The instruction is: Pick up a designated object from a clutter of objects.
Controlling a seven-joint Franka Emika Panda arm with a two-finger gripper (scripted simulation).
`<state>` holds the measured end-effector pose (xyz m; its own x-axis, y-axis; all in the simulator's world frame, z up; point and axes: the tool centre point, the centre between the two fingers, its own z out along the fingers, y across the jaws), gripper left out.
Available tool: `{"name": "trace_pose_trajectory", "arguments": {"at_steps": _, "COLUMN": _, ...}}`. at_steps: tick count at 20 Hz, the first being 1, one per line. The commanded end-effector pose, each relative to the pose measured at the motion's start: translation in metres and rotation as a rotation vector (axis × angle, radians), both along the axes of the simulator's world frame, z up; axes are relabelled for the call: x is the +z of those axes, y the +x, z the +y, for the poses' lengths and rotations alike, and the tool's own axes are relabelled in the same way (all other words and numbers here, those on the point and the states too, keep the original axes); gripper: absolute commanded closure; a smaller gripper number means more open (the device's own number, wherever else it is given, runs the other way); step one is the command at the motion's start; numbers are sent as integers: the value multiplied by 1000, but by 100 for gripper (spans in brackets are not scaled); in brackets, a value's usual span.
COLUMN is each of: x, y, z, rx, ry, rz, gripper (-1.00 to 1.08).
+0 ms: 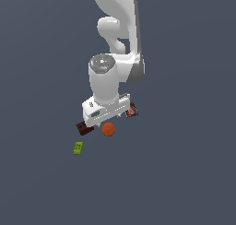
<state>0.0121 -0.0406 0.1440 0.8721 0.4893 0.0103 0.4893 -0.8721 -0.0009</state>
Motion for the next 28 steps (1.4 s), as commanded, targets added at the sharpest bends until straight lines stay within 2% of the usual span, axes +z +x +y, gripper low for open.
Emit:
{"name": "trace_pose_trajectory", "arguments": {"at_steps": 1, "x": -15, "y": -3, "z": -3, "rx": 45, "ry": -2, "rz": 2, "gripper": -92}}
{"name": "trace_pose_trajectory", "arguments": {"at_steps": 10, "x": -45, "y": -10, "z": -9, "rx": 128, "ry": -6, "rz": 8, "gripper": -92}}
{"name": "trace_pose_trajectory", "arguments": {"at_steps": 18, "x": -51, "y": -11, "z": -9, "rx": 130, "ry": -6, "rz": 9, "gripper": -92}}
{"name": "trace_pose_trajectory", "arguments": {"at_steps": 28, "x": -93, "y": -12, "z": -9, "rx": 133, "ry": -6, "rz": 8, "gripper": -92}}
